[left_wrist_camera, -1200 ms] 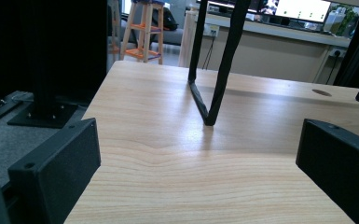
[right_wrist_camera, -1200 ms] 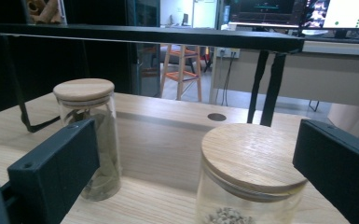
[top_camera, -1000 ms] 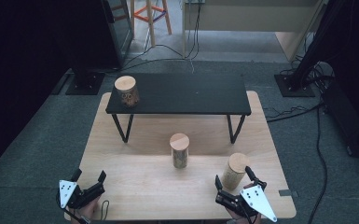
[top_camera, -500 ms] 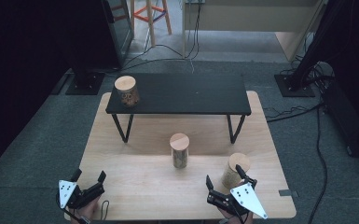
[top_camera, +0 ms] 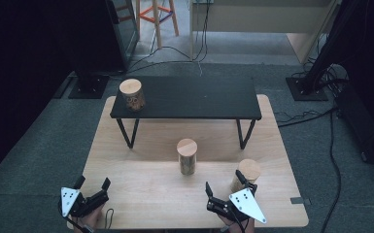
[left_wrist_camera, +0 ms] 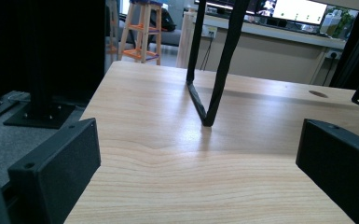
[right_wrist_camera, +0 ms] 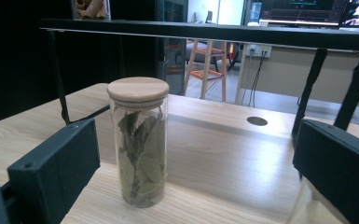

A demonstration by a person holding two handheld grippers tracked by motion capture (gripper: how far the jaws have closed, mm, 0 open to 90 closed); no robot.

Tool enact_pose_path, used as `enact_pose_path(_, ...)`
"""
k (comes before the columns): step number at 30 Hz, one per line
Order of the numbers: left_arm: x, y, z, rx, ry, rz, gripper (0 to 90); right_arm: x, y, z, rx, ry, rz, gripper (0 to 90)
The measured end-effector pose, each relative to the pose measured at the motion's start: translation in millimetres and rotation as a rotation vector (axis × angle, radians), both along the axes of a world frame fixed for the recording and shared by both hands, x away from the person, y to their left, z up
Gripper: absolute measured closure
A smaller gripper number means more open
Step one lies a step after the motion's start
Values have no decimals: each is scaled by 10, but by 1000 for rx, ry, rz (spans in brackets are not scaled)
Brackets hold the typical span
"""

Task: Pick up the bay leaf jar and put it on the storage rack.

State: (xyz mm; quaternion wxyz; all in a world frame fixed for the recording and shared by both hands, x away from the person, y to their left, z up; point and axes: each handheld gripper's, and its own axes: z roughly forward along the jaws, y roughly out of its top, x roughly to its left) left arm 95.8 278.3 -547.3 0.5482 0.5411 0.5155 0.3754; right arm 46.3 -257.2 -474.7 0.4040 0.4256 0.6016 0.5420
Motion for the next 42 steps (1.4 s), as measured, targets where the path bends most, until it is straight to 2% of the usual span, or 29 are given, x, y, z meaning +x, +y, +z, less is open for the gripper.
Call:
enact_pose_path(21, -1, 11, -6, -7, -3, -3, 0, 177, 232, -93, 10, 6, 12, 0)
enact_pose_path(26, 2, 15, -5, -6, -3, -7, 0, 191, 282, -116, 6, -3, -4, 0)
enact_pose_path(33, 2, 22, -7, -7, -3, -10, 0, 236, 297, -110, 6, 4, -8, 0)
enact_pose_path(38, 4, 25, -7, -8, -3, -11, 0, 254, 333, -117, -2, -9, -20, 0)
enact_pose_path(42, 3, 26, -8, -8, -3, -13, 0, 295, 331, -103, 11, 3, -18, 0)
